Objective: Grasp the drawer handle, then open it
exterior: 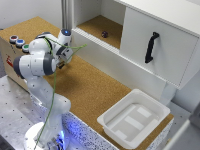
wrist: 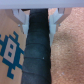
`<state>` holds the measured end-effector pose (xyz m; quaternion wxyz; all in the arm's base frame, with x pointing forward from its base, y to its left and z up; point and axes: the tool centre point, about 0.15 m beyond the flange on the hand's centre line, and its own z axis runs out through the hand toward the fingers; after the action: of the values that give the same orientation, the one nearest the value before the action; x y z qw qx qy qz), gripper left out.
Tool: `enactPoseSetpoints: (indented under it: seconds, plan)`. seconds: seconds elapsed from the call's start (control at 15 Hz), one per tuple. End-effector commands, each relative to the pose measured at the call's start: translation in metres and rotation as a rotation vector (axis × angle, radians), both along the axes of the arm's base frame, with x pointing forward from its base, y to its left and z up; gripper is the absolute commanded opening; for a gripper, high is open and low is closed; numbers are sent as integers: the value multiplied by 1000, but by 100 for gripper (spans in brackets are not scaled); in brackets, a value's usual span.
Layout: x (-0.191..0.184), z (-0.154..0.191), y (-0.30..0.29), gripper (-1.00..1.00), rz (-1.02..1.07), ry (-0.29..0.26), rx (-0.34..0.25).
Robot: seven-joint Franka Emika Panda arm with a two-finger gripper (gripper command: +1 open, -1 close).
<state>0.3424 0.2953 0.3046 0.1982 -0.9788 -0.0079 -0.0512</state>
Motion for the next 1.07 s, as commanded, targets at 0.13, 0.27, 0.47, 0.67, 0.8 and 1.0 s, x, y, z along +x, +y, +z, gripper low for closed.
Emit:
enactPoseSetpoints:
  seconds: [0.13,0.27,0.47,0.67,0.8,1.0]
  plan:
    - [4,-23,-74,-100,8,-5,56]
    - [7,-22,-87,-100,-9,-10,49]
    - [8,-22,-107,-100,-52,-19,43]
    - [7,-21,-125,-100,-88,-25,23]
    - [7,-16,-139,-100,-110,-32,10]
    - [5,-9,-158,-100,-148,-44,-9]
